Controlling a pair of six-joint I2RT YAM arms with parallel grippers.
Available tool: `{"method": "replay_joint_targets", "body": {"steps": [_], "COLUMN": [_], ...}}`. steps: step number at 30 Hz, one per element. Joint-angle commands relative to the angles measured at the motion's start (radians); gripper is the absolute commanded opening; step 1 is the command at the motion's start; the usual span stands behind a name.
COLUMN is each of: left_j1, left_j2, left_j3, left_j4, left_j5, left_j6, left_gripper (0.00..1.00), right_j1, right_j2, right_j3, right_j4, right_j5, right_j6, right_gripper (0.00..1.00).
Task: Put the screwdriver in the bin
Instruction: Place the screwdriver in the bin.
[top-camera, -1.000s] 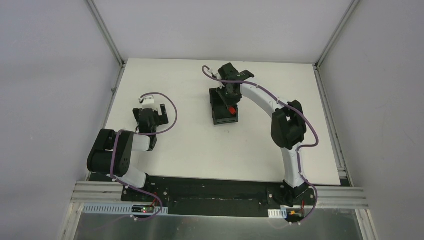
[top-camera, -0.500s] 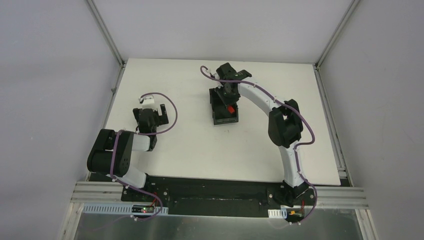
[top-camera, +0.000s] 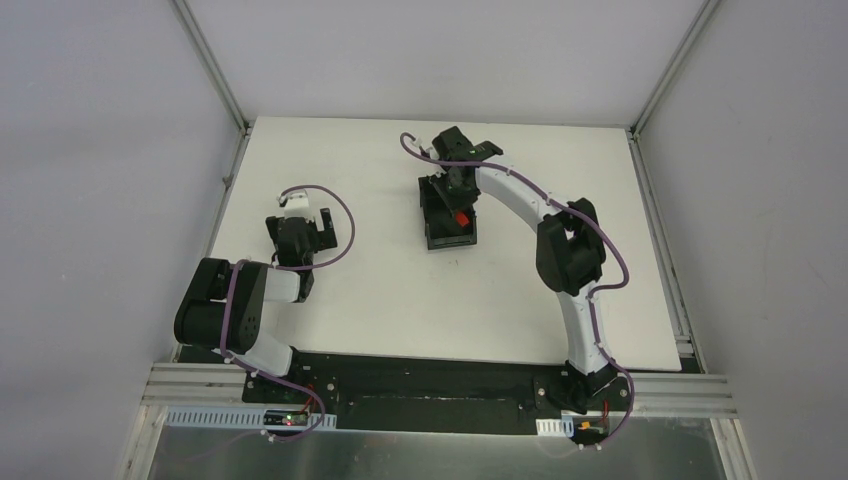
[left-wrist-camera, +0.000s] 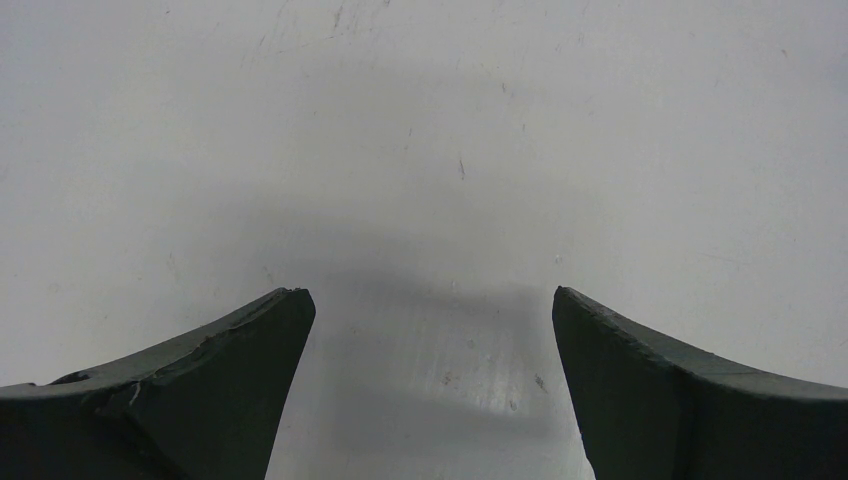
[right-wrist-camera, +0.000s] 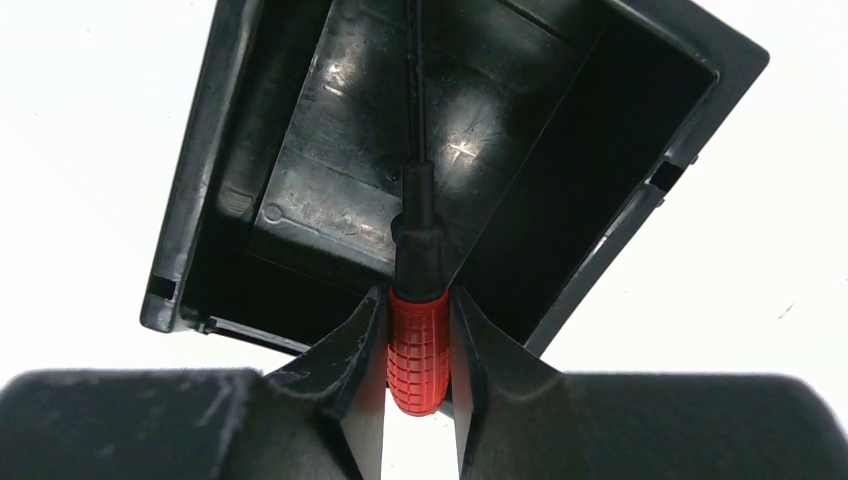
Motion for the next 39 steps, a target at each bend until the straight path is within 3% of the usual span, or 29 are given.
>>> {"method": "replay_joint_targets", "body": {"steps": [1,21,31,39], "left_j1": [0.007,0.007,0.007,0.007], "left_j2": [-0.021,-0.021,-0.021,-0.021], "left_j3": [-0.001,-0.001,-0.001,-0.002], "left_j4": [0.013,0.014,0.013,0.013], "left_j5": [0.008,0.008,0.007,0.007], "left_j6": [-0.009,-0.008,-0.008,-0.008], "left_gripper": [0.99,0.99,0.99,0.99], "right_j1": [0.006,0.016,0.016,0.016], "right_j2": [-0.015,-0.068,-0.049,-0.045], "right_j3": [-0.008,-0.104,-0.076,-0.019], "right_j4": [0.034,0.097,0.085,0.044], "right_j5": [0.012,-0.015,0.000,-0.004], "right_j6": [-0.024,-0.081,-0.067,-0.052], "right_gripper": [0.12,0.16,0.38,0.49]}}
